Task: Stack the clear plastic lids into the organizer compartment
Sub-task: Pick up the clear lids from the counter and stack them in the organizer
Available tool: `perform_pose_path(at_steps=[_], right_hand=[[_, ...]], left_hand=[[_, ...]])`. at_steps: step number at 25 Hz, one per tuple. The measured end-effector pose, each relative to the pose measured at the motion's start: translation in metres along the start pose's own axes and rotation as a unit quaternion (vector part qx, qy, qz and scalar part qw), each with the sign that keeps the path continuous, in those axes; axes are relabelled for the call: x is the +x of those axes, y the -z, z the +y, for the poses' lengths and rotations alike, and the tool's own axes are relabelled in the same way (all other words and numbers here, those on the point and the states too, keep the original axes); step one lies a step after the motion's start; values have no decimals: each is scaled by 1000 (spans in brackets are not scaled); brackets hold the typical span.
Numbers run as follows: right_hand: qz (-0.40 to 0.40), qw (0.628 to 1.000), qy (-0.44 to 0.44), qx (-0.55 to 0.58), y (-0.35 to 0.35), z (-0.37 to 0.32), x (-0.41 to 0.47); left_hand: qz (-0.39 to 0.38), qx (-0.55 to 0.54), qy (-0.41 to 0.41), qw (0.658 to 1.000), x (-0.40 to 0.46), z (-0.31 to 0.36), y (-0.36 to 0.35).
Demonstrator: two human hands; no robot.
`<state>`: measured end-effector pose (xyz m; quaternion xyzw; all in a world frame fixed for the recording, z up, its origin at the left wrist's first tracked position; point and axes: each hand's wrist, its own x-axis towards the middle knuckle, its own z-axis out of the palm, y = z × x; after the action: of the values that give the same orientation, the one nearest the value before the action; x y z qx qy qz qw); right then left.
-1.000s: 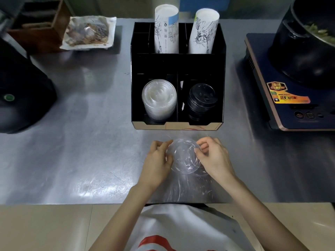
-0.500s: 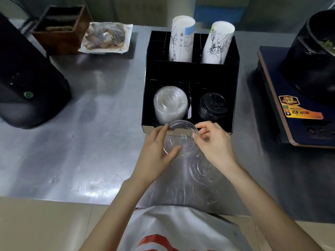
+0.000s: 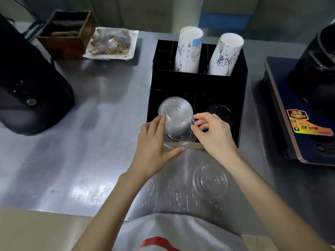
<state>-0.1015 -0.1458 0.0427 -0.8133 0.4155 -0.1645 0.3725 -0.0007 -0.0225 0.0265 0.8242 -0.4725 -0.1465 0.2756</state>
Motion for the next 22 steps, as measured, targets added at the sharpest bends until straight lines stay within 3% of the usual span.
perform_pose_path(at_steps=[22], right_hand=[[-56,998,-1,-40,-11,-1,59]], left_hand=[[-31,70,27,997,65,-15,1]])
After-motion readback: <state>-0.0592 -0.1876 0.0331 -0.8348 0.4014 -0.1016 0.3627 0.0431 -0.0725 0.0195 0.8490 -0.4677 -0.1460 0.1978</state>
